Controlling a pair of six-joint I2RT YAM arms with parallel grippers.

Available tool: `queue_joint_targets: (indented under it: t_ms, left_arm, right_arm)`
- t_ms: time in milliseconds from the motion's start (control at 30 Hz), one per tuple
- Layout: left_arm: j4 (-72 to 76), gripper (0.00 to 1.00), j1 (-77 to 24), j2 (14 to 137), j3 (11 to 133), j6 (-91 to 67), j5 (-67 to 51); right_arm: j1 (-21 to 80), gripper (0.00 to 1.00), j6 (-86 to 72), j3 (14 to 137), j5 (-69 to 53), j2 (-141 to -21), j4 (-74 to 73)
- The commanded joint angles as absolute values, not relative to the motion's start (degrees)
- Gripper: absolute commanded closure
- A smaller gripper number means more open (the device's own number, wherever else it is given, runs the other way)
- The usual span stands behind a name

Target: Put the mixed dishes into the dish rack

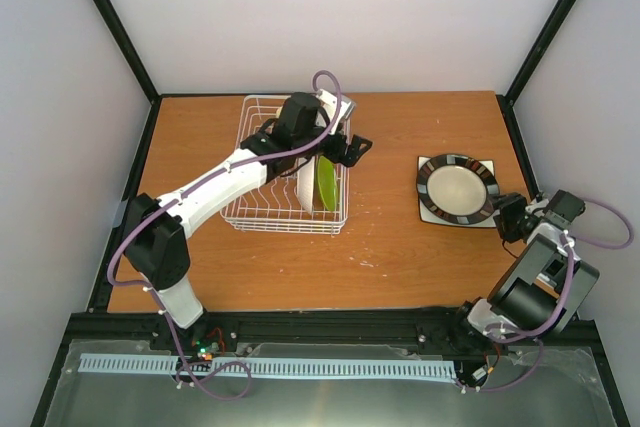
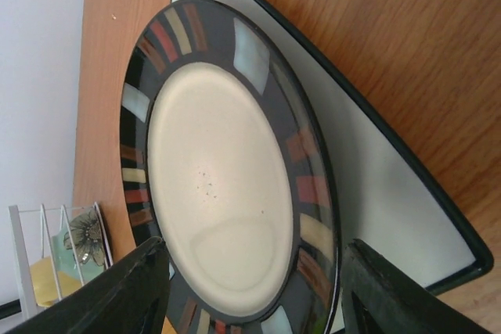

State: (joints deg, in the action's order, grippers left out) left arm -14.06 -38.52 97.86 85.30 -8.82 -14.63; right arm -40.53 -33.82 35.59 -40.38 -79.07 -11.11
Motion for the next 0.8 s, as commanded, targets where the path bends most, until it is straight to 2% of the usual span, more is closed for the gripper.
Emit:
queue_joint_targets:
  t_ms: [0, 300, 700, 767]
  left_arm:
    - [-12.1, 0.0, -37.5, 96.2, 85.0, -7.4, -14.0]
    - [-12.1, 0.0, -36.7, 97.2, 85.4, -7.2, -14.3]
    - [-12.5, 0.0, -35.8, 97.9, 85.7, -7.2, -13.8]
    - [-12.6, 0.0, -35.7, 97.9, 85.7, -7.1, -13.7]
  right_arm:
    - [-41.0, 0.41, -34.3, 35.7, -38.8, -81.1, -9.1]
    - [-39.5, 0.41, -35.3, 34.8, -37.6, -84.7, -5.4]
    - [-31.4, 0.41, -38.5, 37.9, -35.0, -91.7, -0.3]
    - [-30.1, 0.44, -38.9, 38.4, -34.9, -92.9, 0.3]
